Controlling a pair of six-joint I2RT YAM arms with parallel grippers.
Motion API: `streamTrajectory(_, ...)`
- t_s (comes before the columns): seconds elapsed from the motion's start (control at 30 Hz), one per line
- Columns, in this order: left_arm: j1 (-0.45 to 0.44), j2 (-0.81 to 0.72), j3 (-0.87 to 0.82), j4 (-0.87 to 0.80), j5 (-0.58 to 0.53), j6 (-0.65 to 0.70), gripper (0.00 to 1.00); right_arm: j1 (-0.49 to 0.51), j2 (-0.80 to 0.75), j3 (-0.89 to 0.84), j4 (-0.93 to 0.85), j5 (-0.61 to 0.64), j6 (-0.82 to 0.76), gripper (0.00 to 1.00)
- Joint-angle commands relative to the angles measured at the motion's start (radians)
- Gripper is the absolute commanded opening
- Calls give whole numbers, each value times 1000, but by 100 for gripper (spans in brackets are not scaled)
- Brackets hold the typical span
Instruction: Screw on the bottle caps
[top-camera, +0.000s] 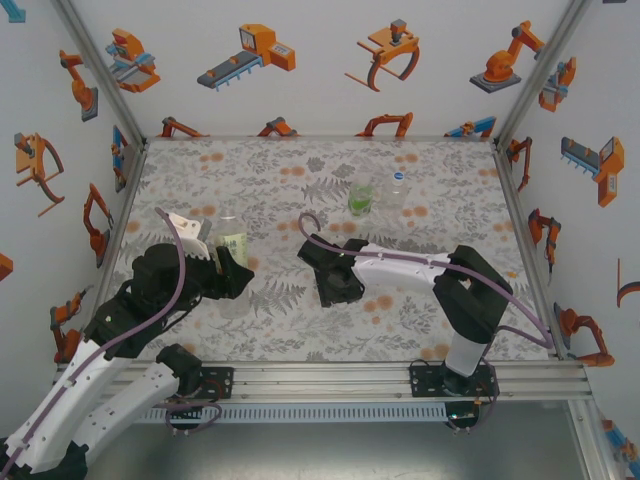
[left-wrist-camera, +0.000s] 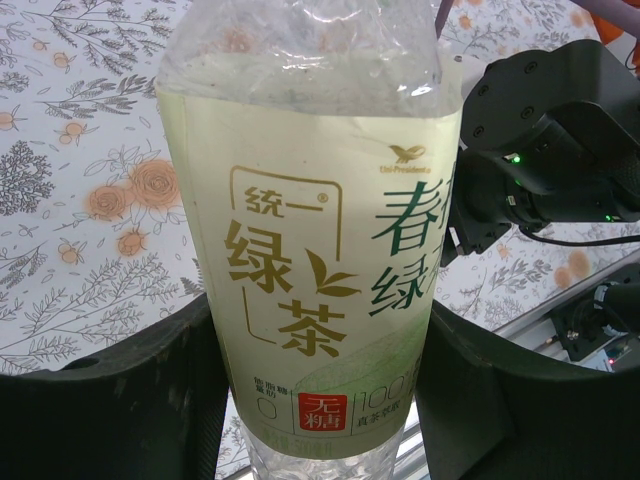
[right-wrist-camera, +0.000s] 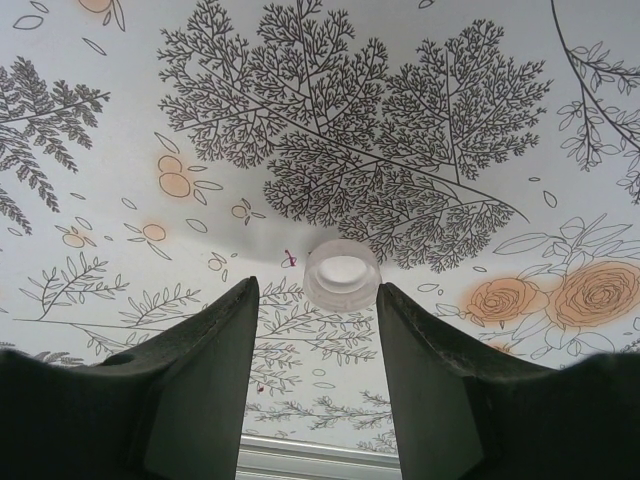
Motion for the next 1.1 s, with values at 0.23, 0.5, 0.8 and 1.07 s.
streamTrajectory(0.23, 9, -11, 11, 3, -7, -17, 14, -1, 28, -29, 18, 7, 13, 49)
streamTrajectory(0.5, 9, -11, 12, 3, -7, -17, 14, -11, 28, -69, 77, -40, 36, 39)
streamTrajectory(0.8, 9, -10, 5, 15, -7, -27, 14, -103, -70, -247, 326, -209, 118, 23)
streamTrajectory(1.07, 9, 6, 11, 22, -1, -26, 14, -251, -198, -475, 488, -305, 181, 27)
